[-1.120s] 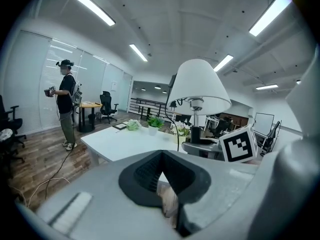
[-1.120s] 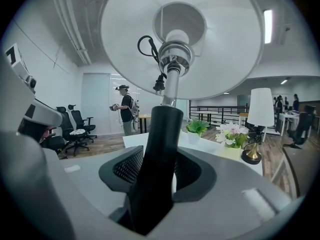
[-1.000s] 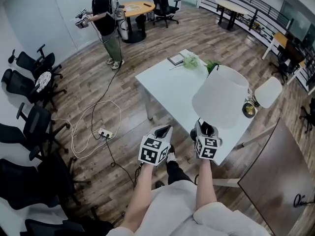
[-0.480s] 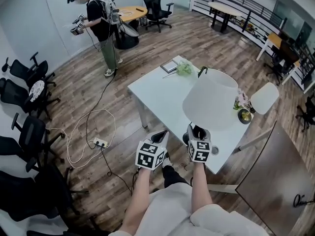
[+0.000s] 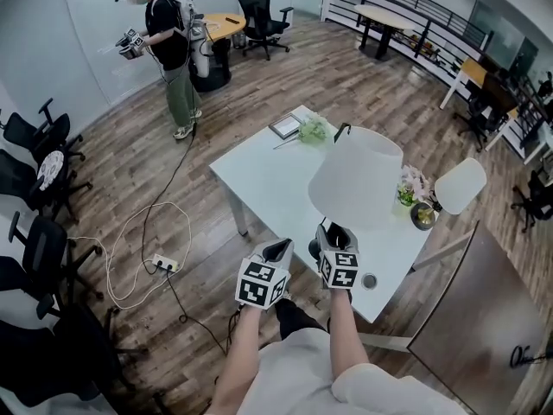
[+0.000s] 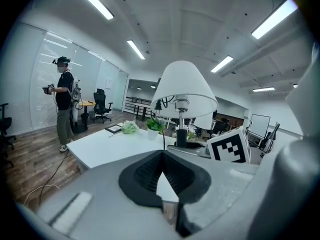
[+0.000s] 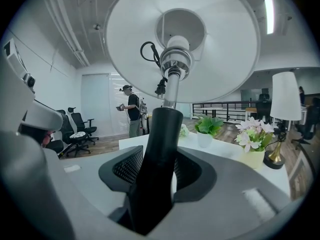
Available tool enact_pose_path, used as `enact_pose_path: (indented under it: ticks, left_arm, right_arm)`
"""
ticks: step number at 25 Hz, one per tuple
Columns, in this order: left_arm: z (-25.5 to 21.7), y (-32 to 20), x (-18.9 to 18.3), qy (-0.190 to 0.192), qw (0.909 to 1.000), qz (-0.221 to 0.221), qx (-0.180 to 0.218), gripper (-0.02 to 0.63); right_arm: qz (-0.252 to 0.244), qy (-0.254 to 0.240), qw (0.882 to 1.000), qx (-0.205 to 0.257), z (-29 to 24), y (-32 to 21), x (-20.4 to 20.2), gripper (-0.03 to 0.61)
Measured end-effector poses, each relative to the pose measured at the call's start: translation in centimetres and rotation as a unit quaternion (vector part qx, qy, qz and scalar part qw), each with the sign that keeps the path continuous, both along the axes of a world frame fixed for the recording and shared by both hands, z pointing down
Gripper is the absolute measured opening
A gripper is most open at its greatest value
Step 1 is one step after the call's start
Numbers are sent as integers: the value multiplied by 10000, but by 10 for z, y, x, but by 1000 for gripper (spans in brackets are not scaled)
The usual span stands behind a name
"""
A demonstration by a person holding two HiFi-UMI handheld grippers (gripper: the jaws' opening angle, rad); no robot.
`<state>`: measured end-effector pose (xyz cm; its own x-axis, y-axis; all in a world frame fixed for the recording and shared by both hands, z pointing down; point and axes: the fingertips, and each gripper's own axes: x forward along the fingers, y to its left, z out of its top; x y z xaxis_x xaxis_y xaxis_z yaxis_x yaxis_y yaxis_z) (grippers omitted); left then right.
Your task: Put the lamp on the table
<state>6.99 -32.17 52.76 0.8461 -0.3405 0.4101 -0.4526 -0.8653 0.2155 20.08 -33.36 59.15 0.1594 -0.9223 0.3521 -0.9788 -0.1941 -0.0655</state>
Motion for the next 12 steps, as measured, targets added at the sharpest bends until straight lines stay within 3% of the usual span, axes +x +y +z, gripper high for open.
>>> enact_pose_path:
  ticks: [12]
  left_arm:
    - [35,-57,53,-67,9991,366,-209,0]
  right_arm:
    - [-252,-149,9996,-39,25,-66,32,209]
